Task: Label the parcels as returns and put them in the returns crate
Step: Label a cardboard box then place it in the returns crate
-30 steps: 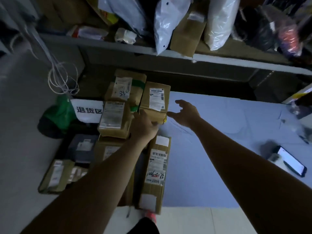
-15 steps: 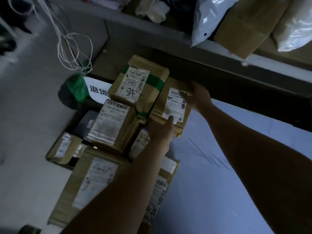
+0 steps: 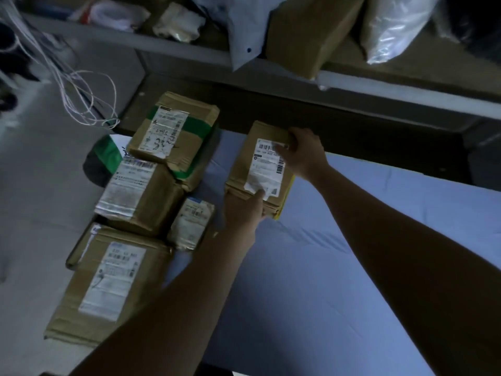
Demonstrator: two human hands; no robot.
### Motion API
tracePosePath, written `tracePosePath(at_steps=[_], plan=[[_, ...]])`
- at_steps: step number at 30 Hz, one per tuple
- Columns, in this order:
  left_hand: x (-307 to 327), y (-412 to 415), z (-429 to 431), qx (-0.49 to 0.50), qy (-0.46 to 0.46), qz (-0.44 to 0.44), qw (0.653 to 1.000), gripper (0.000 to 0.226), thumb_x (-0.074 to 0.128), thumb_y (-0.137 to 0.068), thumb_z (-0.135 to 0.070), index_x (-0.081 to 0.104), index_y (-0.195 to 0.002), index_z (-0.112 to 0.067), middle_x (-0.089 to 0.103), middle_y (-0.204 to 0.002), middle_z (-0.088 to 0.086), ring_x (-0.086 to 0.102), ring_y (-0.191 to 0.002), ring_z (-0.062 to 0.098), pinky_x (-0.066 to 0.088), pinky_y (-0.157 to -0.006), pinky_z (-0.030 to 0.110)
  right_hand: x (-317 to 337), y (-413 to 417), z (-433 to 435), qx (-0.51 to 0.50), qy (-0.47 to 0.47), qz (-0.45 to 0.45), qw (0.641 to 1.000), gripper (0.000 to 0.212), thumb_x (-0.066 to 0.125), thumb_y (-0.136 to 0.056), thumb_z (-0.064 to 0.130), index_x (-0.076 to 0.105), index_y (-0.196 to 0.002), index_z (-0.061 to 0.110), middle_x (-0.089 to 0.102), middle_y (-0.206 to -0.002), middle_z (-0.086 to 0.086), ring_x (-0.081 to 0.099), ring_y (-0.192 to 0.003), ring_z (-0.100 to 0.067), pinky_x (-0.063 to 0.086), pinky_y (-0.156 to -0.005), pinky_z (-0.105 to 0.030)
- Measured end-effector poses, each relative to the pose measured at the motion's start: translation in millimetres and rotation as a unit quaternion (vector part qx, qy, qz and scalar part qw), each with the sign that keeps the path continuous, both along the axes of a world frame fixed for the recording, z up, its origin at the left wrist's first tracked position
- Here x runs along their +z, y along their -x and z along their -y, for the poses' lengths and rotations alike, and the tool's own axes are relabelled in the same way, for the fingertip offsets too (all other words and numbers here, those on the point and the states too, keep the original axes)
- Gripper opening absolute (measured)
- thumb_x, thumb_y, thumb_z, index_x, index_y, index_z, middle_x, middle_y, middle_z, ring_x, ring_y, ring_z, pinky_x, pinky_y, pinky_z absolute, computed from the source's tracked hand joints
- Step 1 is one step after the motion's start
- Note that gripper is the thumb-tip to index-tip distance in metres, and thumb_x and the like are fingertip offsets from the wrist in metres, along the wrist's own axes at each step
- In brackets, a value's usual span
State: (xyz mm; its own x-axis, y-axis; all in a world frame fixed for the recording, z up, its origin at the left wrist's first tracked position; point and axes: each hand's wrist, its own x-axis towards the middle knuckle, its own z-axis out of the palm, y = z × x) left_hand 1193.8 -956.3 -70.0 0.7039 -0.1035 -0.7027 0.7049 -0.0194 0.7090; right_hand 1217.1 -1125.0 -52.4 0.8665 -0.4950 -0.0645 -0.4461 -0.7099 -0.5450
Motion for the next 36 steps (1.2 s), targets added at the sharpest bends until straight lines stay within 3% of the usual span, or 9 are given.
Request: tracePosePath(at_steps=[3, 5, 10, 17, 22, 24, 27, 31, 36], plan=[[19, 54, 17, -0.002, -0.004, -0.006, 1.0, 0.08, 0.076, -0.082, 0.0, 0.031, -0.145, -0.018, 0.053, -0.106, 0.004, 0.062, -0.083, 0.022, 0.062, -0.069, 0.043, 6, 65, 24, -0.007, -0.008, -0.002, 1.0, 0.058, 0.065, -0.092, 0.043, 0.05, -0.14, 0.014, 0.053, -0.131, -0.011, 0.047, -0.123, -0.03, 0.037, -0.093, -0.032], [24, 95, 29, -0.018, -0.002, -0.012, 1.0, 0.103, 0.076, -0.079, 0.004, 0.013, -0.151, -0.036, 0.049, -0.114, 0.007, 0.067, -0.087, 0.03, 0.062, -0.064, 0.044, 4, 114, 44, -0.019, -0.015, -0.009, 1.0, 0.056, 0.065, -0.09, 0.045, 0.053, -0.137, 0.015, 0.055, -0.128, -0.011, 0.05, -0.12, -0.031, 0.041, -0.094, -0.035], [12, 213, 65, -0.119, -0.013, -0.026, 0.992, 0.065, 0.084, -0.074, -0.008, 0.05, -0.129, -0.017, 0.07, -0.107, 0.021, 0.074, -0.072, 0.037, 0.06, -0.056, 0.046, 1, 248, 86, -0.032, -0.04, -0.05, 0.997, 0.062, 0.068, -0.088, 0.042, 0.05, -0.142, 0.016, 0.054, -0.132, -0.012, 0.05, -0.123, -0.033, 0.04, -0.1, -0.038], [-18, 347, 97, -0.123, -0.048, -0.053, 0.99, 0.067, 0.089, -0.07, -0.014, 0.051, -0.125, -0.008, 0.07, -0.104, 0.024, 0.073, -0.067, 0.037, 0.059, -0.052, 0.046, -20, 395, 114, -0.065, -0.067, -0.085, 0.992, 0.063, 0.075, -0.084, 0.039, 0.055, -0.136, 0.01, 0.055, -0.133, -0.017, 0.05, -0.125, -0.031, 0.036, -0.1, -0.029], [-16, 365, 106, -0.147, -0.089, -0.037, 0.984, 0.064, 0.087, -0.073, -0.016, 0.052, -0.123, 0.002, 0.069, -0.094, 0.031, 0.066, -0.051, 0.034, 0.057, -0.046, 0.048, -22, 417, 121, -0.049, -0.077, -0.065, 0.994, 0.056, 0.074, -0.086, 0.036, 0.057, -0.132, 0.008, 0.057, -0.129, -0.015, 0.053, -0.119, -0.03, 0.037, -0.094, -0.029], [-12, 367, 107, -0.168, -0.145, -0.029, 0.975, 0.069, 0.089, -0.067, -0.031, 0.05, -0.119, -0.008, 0.069, -0.091, 0.027, 0.068, -0.055, 0.038, 0.057, -0.05, 0.049, -20, 420, 121, -0.049, -0.097, -0.052, 0.993, 0.058, 0.071, -0.088, 0.034, 0.053, -0.139, 0.01, 0.056, -0.135, -0.012, 0.052, -0.125, -0.028, 0.036, -0.1, -0.028], [-3, 366, 104, -0.273, -0.311, 0.06, 0.909, 0.075, 0.078, -0.055, -0.064, 0.043, -0.109, -0.026, 0.064, -0.104, 0.01, 0.067, -0.09, 0.036, 0.059, -0.074, 0.05, -20, 428, 126, -0.112, -0.145, 0.007, 0.983, 0.05, 0.061, -0.096, 0.03, 0.051, -0.143, 0.014, 0.055, -0.142, -0.01, 0.051, -0.13, -0.025, 0.037, -0.109, -0.032], [1, 362, 103, -0.335, -0.468, 0.266, 0.774, 0.09, 0.068, -0.063, -0.075, 0.047, -0.126, -0.015, 0.05, -0.122, 0.015, 0.051, -0.116, 0.035, 0.047, -0.091, 0.047, -23, 446, 143, -0.153, -0.114, -0.032, 0.981, 0.045, 0.058, -0.096, 0.023, 0.053, -0.14, 0.012, 0.058, -0.137, -0.012, 0.054, -0.127, -0.027, 0.041, -0.109, -0.035], [-2, 367, 120, -0.373, -0.458, 0.327, 0.738, 0.107, 0.069, -0.051, -0.084, 0.045, -0.127, -0.012, 0.053, -0.119, 0.012, 0.052, -0.114, 0.034, 0.041, -0.093, 0.048, -34, 480, 170, -0.156, -0.057, -0.144, 0.976, 0.056, 0.062, -0.085, 0.014, 0.051, -0.14, 0.014, 0.056, -0.134, -0.015, 0.051, -0.127, -0.031, 0.039, -0.105, -0.034]])
